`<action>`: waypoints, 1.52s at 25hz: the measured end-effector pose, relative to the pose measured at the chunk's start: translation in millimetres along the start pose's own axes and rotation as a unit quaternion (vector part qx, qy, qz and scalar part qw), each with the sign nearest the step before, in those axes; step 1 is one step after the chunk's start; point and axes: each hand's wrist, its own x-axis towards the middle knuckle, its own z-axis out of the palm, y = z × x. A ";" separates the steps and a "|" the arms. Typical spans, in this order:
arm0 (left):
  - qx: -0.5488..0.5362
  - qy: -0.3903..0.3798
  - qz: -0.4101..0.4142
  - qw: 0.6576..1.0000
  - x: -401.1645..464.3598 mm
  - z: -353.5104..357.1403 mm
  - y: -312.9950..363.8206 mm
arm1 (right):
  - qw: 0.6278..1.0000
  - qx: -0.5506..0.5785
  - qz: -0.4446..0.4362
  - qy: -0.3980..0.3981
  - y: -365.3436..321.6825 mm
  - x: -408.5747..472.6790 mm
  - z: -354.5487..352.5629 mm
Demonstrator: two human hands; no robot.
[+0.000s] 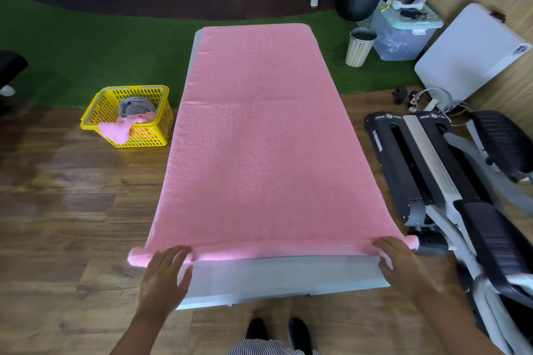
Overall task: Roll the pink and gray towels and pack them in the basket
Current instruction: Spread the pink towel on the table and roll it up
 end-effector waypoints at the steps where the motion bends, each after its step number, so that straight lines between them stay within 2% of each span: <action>1: 0.005 0.001 -0.001 1.000 1.3 1.1 0.2 | 1.000 0.000 -0.007 0.002 -0.4 0.7 0.7; 6: 0.037 -0.014 -0.022 0.999 -6.1 8.6 -4.3 | 1.000 0.015 -0.002 -0.008 3.1 5.8 5.3; 11: 0.059 -0.039 0.022 0.997 -8.3 -0.4 -13.2 | 1.000 0.001 -0.018 -0.021 0.8 10.0 1.0; 15: 0.061 0.004 -0.050 0.997 1.5 -5.8 -6.0 | 1.000 -0.015 0.003 -0.016 -5.1 18.8 -0.5; 18: 0.034 0.033 -0.050 0.998 1.0 -4.8 3.0 | 1.000 0.000 0.012 -0.018 -5.2 16.8 2.7; 23: 0.003 -0.024 -0.038 0.999 -1.9 -4.2 -5.1 | 0.995 0.045 0.058 -0.068 -4.7 14.5 1.7; 28: -0.013 -0.053 -0.102 0.993 3.2 -0.7 -4.5 | 0.993 0.065 0.064 -0.075 -5.9 19.1 -1.9; 33: 0.019 -0.094 -0.043 0.994 -8.3 -5.2 -18.0 | 0.988 0.076 0.072 -0.112 -4.4 18.8 -6.8; 35: 0.015 -0.085 -0.046 0.995 -6.5 -4.8 -20.9 | 0.990 0.068 0.066 -0.101 -8.7 19.4 -9.4; 38: 0.003 -0.032 -0.085 0.996 4.9 -7.5 -15.1 | 0.995 0.038 0.054 -0.068 -13.7 21.7 -10.3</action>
